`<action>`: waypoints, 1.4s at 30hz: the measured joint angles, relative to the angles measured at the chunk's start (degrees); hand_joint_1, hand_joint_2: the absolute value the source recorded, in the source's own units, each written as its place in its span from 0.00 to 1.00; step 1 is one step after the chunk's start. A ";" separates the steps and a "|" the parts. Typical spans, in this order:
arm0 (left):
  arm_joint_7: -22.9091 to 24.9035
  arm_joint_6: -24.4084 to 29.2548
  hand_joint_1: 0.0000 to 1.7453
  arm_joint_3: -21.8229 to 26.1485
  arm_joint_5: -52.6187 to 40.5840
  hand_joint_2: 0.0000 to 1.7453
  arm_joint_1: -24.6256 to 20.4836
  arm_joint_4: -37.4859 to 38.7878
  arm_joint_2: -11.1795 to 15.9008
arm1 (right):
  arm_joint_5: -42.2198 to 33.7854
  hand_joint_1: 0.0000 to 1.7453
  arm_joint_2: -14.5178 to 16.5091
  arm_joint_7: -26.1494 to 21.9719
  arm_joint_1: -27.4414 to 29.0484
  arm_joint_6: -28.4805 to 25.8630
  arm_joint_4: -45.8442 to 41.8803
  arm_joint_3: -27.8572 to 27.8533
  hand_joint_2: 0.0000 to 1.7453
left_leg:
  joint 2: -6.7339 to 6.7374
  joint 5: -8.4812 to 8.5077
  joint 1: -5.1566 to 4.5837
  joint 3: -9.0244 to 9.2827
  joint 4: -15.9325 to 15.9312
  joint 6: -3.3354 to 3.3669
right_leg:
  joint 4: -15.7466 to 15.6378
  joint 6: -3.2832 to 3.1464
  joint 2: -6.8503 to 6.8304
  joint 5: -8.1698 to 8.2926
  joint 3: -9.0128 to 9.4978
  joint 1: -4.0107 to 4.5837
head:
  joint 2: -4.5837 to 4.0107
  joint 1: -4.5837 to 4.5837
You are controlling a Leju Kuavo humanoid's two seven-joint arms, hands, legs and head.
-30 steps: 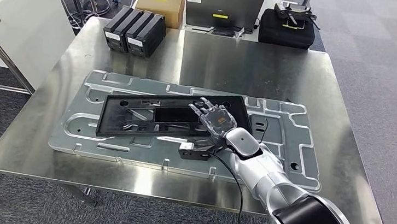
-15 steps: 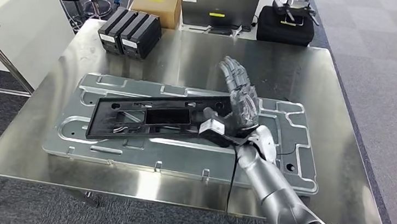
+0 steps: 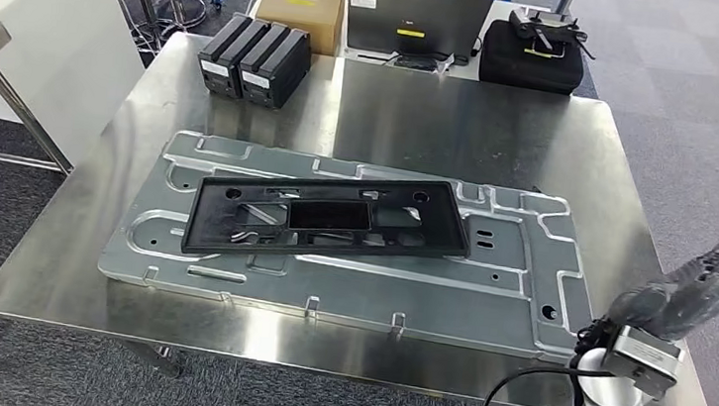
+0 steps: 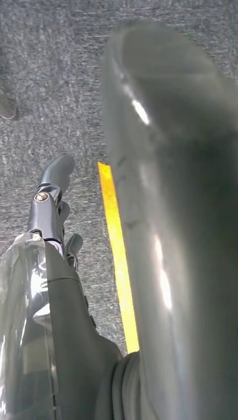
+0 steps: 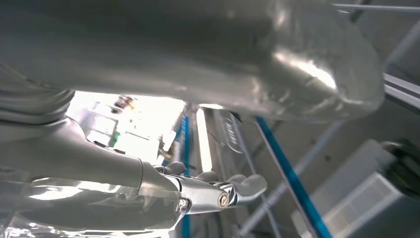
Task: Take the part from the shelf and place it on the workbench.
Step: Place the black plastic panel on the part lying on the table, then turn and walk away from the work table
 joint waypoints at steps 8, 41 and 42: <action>-0.15 -0.01 0.00 0.23 0.00 0.00 -0.03 0.00 -0.04 | -0.05 0.00 -0.84 0.01 2.32 0.00 -3.95 -1.97 0.00 | -0.01 0.02 -0.60 0.15 0.09 0.20 | -0.76 -0.90 0.06 1.37 1.17 0.32 | 0.00 0.00; 0.68 -1.06 0.00 5.96 0.07 0.00 1.87 0.00 -1.93 | 35.73 0.00 7.85 12.73 11.76 4.15 65.18 -42.49 0.00 | -0.31 3.68 -0.90 -2.41 -0.63 -0.44 | -6.52 -1.18 0.12 -1.77 9.21 0.73 | 0.00 0.04; 0.68 -1.11 0.00 6.05 0.09 0.00 1.94 0.00 -1.98 | 35.99 0.00 7.66 13.25 11.24 4.50 69.12 -43.48 0.00 | -0.27 4.04 -0.87 -2.35 -0.77 -0.85 | -6.50 -1.48 0.17 -1.14 8.94 0.88 | 0.00 0.04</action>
